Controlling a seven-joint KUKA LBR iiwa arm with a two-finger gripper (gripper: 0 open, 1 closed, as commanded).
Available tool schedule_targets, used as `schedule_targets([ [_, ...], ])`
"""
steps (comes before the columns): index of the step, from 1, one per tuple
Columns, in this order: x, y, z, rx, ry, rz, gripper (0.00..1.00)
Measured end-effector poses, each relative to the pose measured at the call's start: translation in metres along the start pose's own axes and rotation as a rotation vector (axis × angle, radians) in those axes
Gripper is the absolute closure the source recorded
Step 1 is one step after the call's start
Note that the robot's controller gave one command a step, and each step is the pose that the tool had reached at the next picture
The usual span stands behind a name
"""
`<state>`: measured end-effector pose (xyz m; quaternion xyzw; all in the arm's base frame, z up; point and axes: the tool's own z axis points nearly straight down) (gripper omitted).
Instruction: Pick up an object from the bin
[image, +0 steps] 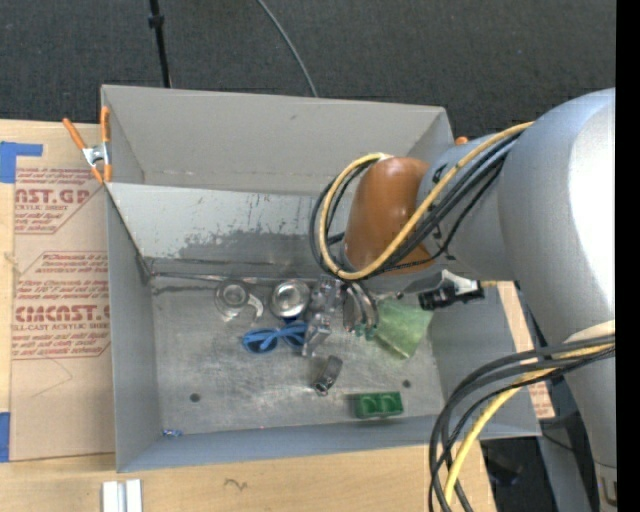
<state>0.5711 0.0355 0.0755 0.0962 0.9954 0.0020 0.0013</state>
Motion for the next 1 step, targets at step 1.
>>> schedule_targets([
  [1,0.0539,-0.0052,-0.1858,0.002,-0.006,-0.229,1.0],
])
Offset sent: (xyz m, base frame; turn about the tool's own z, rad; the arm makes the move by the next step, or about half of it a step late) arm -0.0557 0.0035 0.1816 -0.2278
